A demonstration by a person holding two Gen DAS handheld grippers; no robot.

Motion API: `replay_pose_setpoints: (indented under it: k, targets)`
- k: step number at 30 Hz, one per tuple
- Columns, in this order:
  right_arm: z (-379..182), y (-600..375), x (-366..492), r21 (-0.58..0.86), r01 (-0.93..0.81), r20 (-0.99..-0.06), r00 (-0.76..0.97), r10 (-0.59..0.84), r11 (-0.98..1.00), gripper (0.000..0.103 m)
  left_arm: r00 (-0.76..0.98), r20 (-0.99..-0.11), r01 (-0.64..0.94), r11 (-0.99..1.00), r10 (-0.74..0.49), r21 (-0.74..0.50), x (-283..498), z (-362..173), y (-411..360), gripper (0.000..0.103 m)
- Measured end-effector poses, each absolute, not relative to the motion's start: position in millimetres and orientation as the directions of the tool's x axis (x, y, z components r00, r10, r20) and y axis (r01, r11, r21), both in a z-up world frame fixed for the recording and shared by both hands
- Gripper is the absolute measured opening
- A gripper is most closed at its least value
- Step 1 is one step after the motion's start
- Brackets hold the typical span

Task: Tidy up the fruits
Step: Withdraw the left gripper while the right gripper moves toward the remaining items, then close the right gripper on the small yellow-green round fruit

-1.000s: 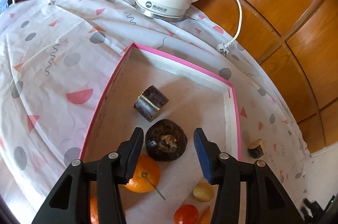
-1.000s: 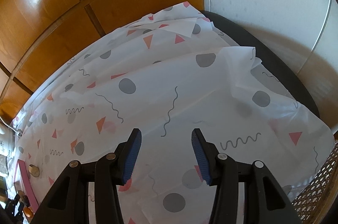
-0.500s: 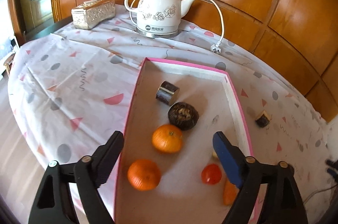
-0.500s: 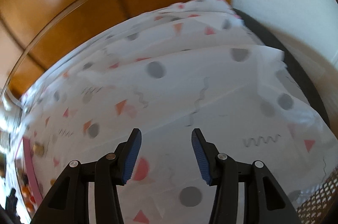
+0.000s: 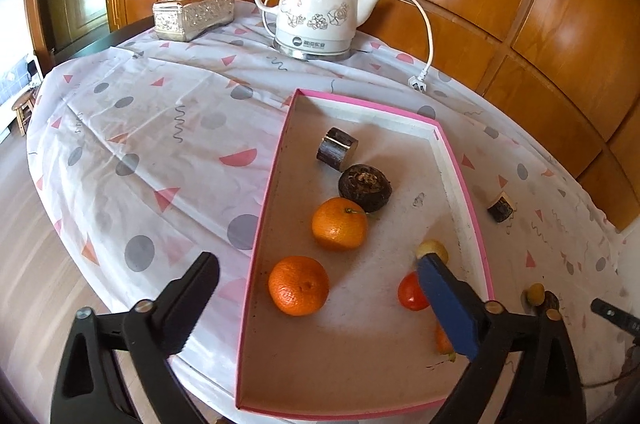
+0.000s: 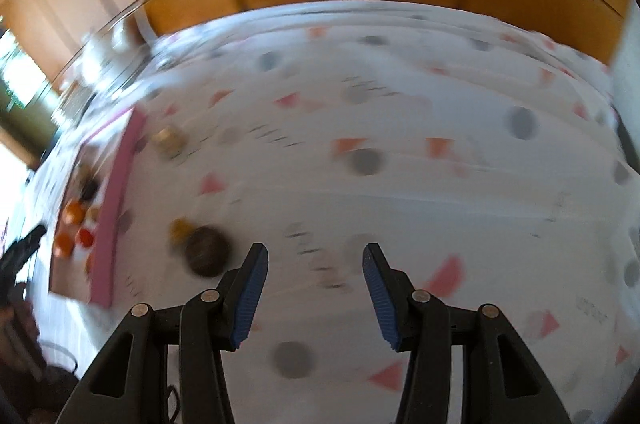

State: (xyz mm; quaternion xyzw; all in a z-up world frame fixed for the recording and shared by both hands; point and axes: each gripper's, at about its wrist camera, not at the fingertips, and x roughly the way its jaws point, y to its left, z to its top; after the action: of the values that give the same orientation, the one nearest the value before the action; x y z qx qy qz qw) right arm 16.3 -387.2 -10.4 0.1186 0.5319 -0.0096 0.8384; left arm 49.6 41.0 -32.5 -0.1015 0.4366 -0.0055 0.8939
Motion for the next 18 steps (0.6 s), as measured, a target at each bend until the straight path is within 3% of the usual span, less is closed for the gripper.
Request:
replay_pose_setpoints:
  k: [11,18]
  targets:
    - [-19.7,-280.6,54.7,0.088,-0.17,-0.911,0.386,0.149,0.981,0.05,0.62,-0.782,-0.165,0.964,-0.063,-0.208,38.9,-33.3,70.5,0.102]
    - [-49.6,-239.9,82.5,-0.055,-0.339,-0.953,0.3,0.052,0.939,0.05,0.613,-0.788,-0.199,0.953,-0.062,-0.229,35.6,-37.1,82.6,0.103]
